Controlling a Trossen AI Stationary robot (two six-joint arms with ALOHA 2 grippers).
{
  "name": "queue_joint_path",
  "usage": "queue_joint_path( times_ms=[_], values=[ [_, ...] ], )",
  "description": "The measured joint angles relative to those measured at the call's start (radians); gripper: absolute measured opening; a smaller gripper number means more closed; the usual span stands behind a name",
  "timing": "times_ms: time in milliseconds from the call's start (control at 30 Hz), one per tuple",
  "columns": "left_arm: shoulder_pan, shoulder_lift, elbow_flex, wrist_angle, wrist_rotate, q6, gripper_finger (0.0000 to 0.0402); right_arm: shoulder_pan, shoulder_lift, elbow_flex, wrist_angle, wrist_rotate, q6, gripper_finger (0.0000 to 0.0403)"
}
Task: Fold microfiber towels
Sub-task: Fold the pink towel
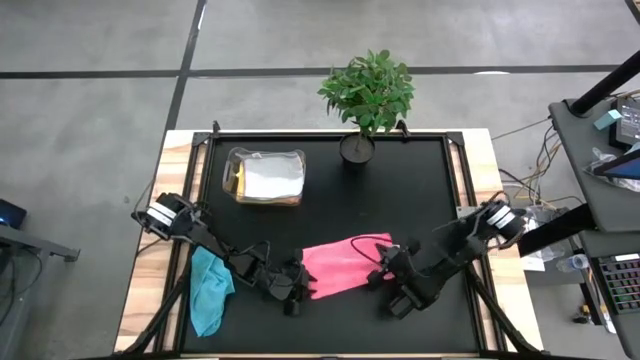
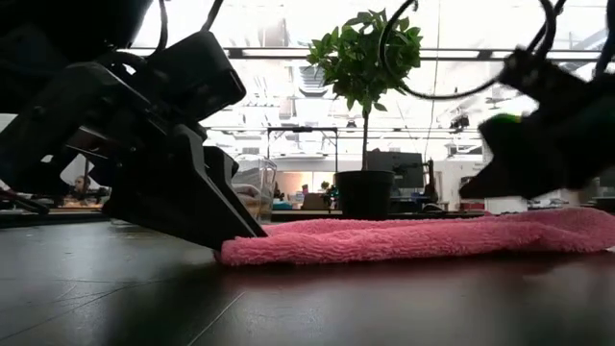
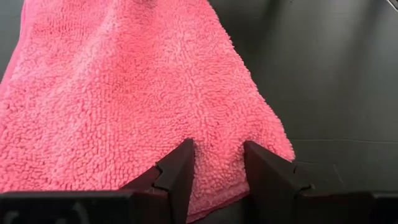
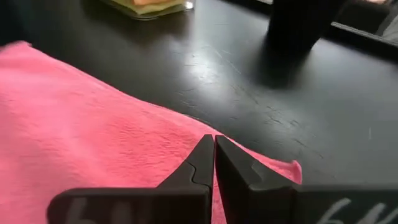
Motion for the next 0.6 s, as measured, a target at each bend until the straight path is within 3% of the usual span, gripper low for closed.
queue_joint_path(
  times_ms=[100,333,600],
  values=[
    [0.0,-0.037,0.0,-0.014,0.008,0.019,0.0129,0.026,-0.072,0.003,0.015,-0.055,-0.064,0.0008],
    [-0.001,-0.122,-0.004,-0.012,0.02,0.049,0.0129,0.093,-0.192,0.005,0.138,-0.305,-0.25,0.0008],
    [-0.001,-0.078,-0.004,-0.012,0.019,0.029,0.0129,0.12,-0.098,0.004,0.197,-0.261,-0.183,0.0008]
  ],
)
